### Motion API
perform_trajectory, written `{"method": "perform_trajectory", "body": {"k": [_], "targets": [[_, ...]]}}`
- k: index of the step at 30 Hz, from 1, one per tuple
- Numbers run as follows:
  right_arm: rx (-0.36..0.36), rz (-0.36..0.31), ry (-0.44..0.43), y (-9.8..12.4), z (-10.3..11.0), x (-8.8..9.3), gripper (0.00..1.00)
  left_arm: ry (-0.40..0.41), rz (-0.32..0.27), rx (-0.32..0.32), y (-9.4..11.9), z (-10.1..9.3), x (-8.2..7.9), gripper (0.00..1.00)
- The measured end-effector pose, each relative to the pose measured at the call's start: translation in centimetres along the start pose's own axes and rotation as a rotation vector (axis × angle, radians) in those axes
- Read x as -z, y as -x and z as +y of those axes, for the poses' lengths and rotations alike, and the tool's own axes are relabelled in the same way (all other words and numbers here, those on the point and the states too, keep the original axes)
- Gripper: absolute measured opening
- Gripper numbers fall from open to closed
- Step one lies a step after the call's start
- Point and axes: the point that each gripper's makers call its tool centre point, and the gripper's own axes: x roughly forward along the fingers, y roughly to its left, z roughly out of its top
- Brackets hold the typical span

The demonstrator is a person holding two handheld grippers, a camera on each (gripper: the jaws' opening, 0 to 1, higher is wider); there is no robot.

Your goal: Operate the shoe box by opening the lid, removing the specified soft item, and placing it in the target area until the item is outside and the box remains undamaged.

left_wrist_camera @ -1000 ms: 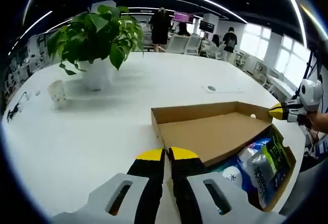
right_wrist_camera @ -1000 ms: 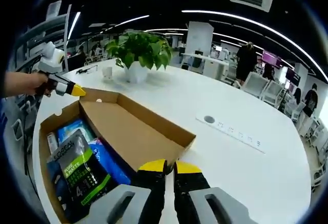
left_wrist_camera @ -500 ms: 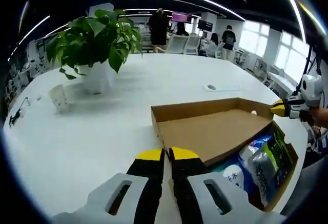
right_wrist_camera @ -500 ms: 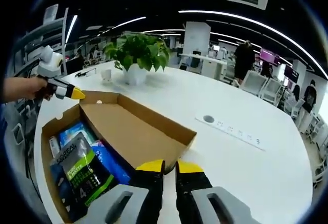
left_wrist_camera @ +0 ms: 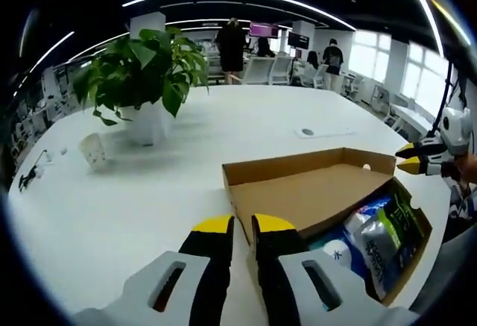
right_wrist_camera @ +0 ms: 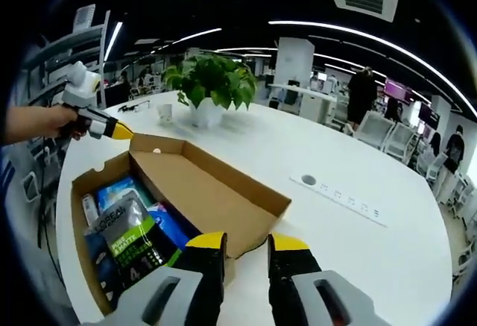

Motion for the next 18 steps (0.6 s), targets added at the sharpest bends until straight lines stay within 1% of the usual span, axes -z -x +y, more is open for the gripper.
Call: {"method": "perform_trajectory", "body": {"k": [6, 12, 18], "targets": [[-0.009, 0.000, 0.014, 0.9, 0.5, 0.0, 0.25, -0.012, -0.011, -0.006, 1.2, -0.4, -0.2, 0.15], [-0.025, -0.002, 0.015, 2.0, 1.1, 0.3, 0.30, -0.013, -0.009, 0.003, 2.1, -0.8, -0.2, 0.19], [-0.047, 0.004, 0.017, 3.3, 2.0, 0.9, 0.34, -0.027, -0.004, 0.025, 3.3, -2.2, 0.1, 0.22]]}}
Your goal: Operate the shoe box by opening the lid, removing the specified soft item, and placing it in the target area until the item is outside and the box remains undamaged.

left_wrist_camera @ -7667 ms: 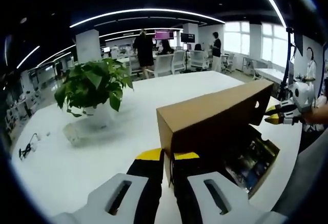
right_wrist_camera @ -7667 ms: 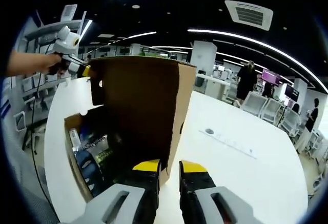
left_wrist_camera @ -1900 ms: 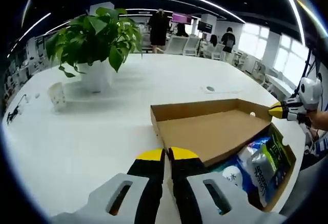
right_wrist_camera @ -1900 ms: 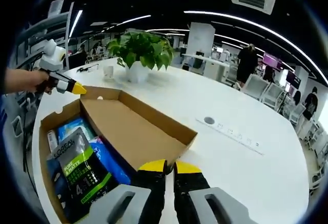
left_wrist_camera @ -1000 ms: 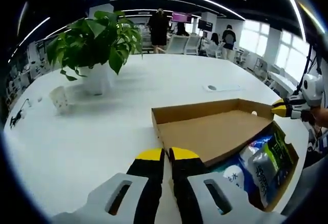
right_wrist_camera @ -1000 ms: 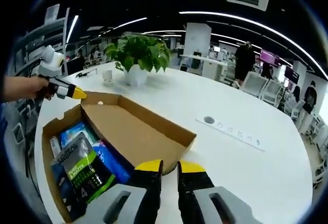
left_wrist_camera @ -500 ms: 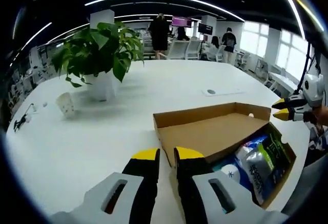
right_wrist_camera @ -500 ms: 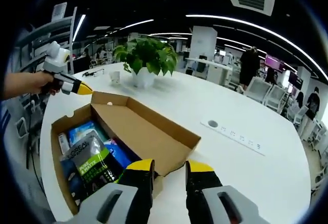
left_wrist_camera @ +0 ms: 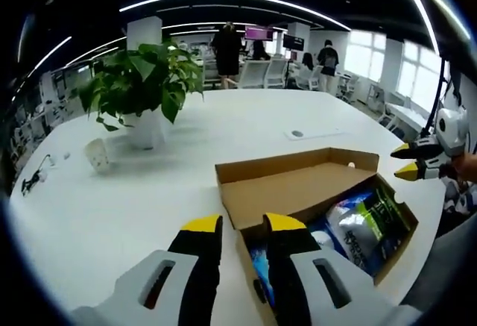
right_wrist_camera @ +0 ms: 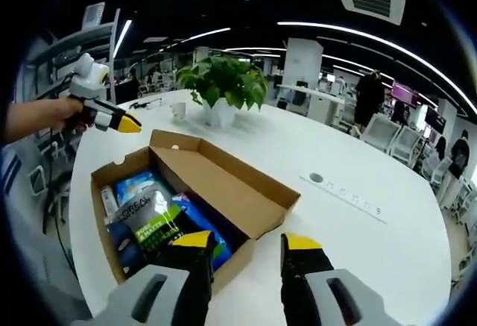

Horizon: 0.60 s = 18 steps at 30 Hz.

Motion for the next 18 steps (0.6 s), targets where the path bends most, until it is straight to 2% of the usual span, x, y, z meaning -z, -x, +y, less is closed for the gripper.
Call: {"method": "perform_trajectory", "body": {"k": [11, 18], "targets": [[-0.047, -0.017, -0.010, 2.5, 2.1, 0.5, 0.41, -0.028, 0.001, 0.047, 1.2, -2.4, -0.1, 0.26], [-0.092, -0.018, -0.033, 4.1, 3.2, 1.2, 0.44, -0.037, 0.016, 0.070, 1.7, -3.8, 0.5, 0.29]]}}
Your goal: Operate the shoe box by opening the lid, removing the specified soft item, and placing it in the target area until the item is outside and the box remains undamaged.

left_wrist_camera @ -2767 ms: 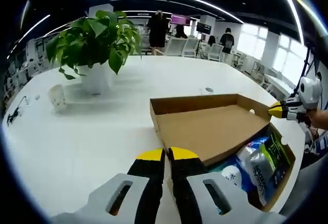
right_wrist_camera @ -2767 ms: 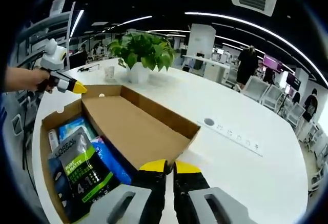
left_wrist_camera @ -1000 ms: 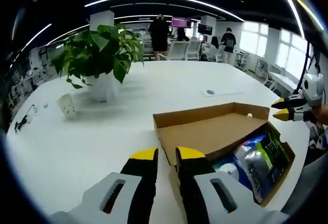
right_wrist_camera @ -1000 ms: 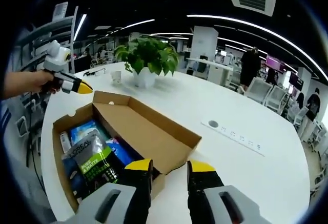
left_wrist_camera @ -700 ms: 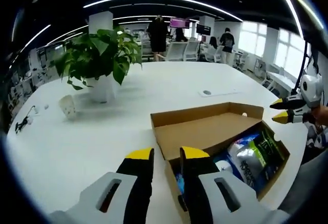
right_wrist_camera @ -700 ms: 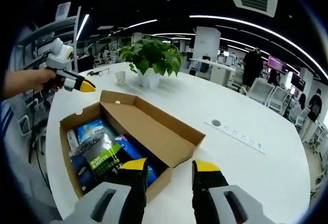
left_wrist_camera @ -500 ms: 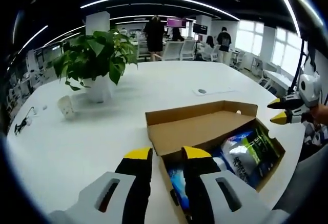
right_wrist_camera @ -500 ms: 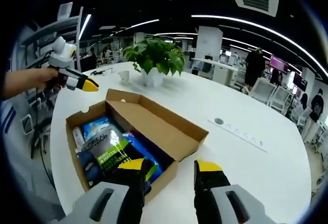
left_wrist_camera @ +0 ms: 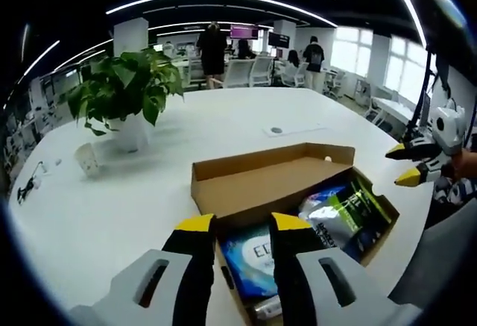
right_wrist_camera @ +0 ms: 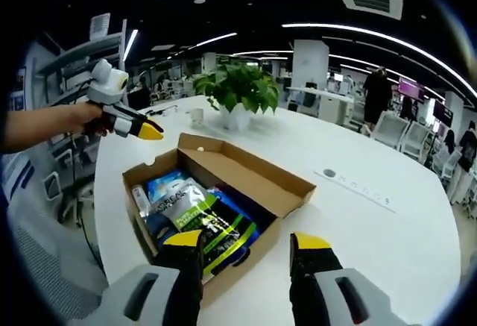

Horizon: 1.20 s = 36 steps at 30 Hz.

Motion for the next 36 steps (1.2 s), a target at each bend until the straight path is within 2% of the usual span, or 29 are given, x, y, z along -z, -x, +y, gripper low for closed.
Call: {"method": "perform_trajectory", "body": {"k": [12, 21, 28, 36], "targets": [[-0.038, 0.010, -0.006, 2.2, 1.4, 1.4, 0.45, -0.007, 0.051, 0.085, -0.4, -4.0, 1.8, 0.30], [-0.059, 0.011, -0.017, 3.2, 2.1, 1.9, 0.45, 0.029, 0.103, 0.159, -1.1, -6.7, 3.4, 0.30], [-0.069, 0.002, -0.043, 3.8, 2.6, 1.9, 0.45, 0.048, 0.144, 0.205, -2.0, -8.3, 4.7, 0.30], [-0.071, -0.016, -0.053, 4.4, 2.8, 1.5, 0.45, 0.060, 0.191, 0.238, -2.8, -9.2, 6.0, 0.31]]}}
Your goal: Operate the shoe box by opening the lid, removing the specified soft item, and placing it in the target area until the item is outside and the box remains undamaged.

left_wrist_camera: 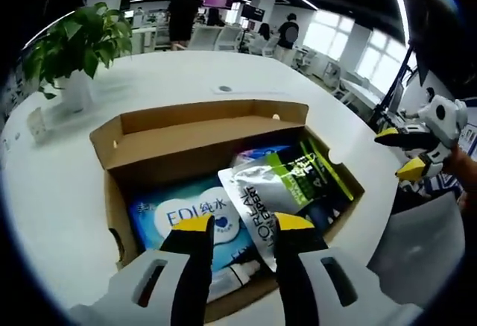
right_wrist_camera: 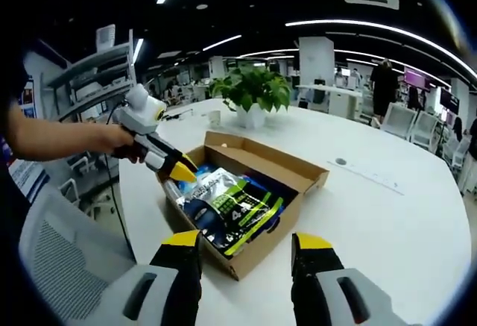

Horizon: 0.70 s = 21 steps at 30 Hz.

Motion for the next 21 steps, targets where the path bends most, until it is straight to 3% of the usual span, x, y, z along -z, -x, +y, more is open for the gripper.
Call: {"method": "perform_trajectory", "body": {"k": [4, 10, 21], "targets": [[-0.002, 0.000, -0.006, 0.1, 0.2, 0.2, 0.45, 0.018, 0.008, 0.021, -0.7, -0.3, 0.3, 0.31], [-0.019, -0.005, -0.030, 0.1, 0.5, 0.7, 0.45, 0.110, 0.027, 0.075, -1.7, -0.8, 1.0, 0.31], [-0.029, 0.001, -0.054, -0.3, 0.5, 1.0, 0.44, 0.242, 0.057, 0.117, -2.3, -0.8, 1.8, 0.11]]}}
